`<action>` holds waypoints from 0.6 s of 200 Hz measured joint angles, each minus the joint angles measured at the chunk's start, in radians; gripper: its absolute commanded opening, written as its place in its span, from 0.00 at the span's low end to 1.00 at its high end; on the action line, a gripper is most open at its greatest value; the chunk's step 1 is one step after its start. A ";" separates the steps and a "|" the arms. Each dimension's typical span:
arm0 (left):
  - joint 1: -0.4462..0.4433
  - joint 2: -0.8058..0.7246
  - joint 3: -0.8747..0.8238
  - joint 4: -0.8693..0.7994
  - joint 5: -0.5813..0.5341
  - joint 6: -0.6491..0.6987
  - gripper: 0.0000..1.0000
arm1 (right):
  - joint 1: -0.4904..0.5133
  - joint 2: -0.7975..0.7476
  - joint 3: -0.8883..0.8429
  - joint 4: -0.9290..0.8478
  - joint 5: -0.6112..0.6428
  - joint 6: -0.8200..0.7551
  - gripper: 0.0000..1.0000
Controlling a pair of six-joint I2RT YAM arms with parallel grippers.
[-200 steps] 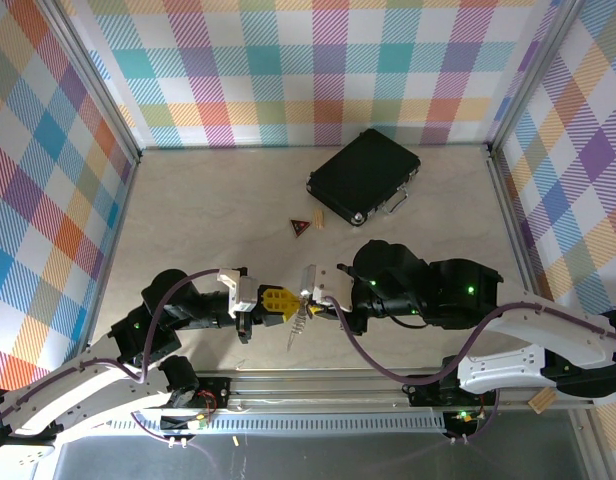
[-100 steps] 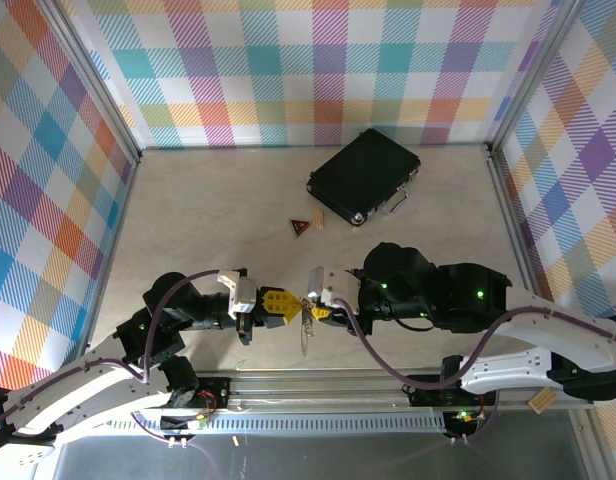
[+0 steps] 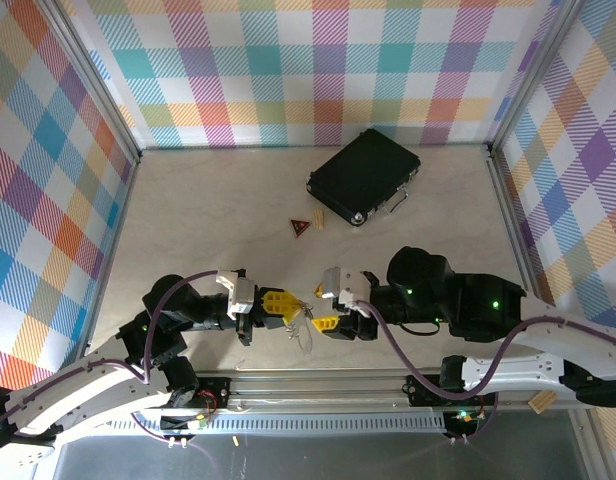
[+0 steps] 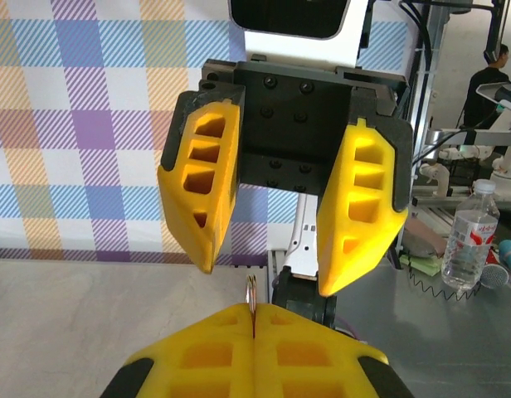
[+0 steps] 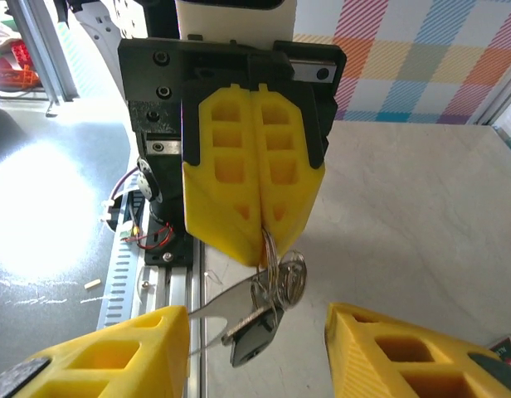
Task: Put the keys on the keyring
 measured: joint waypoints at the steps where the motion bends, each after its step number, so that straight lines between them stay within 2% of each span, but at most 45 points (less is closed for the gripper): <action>1: 0.000 0.000 0.000 0.003 0.000 0.000 0.00 | 0.000 0.001 -0.001 0.003 0.000 0.000 0.46; 29: 0.000 0.000 -0.011 0.029 0.003 -0.011 0.00 | 0.000 0.016 -0.002 0.032 -0.001 0.007 0.41; 120: 0.000 -0.002 -0.019 0.042 0.006 -0.022 0.00 | 0.000 0.035 -0.003 0.055 0.001 0.005 0.00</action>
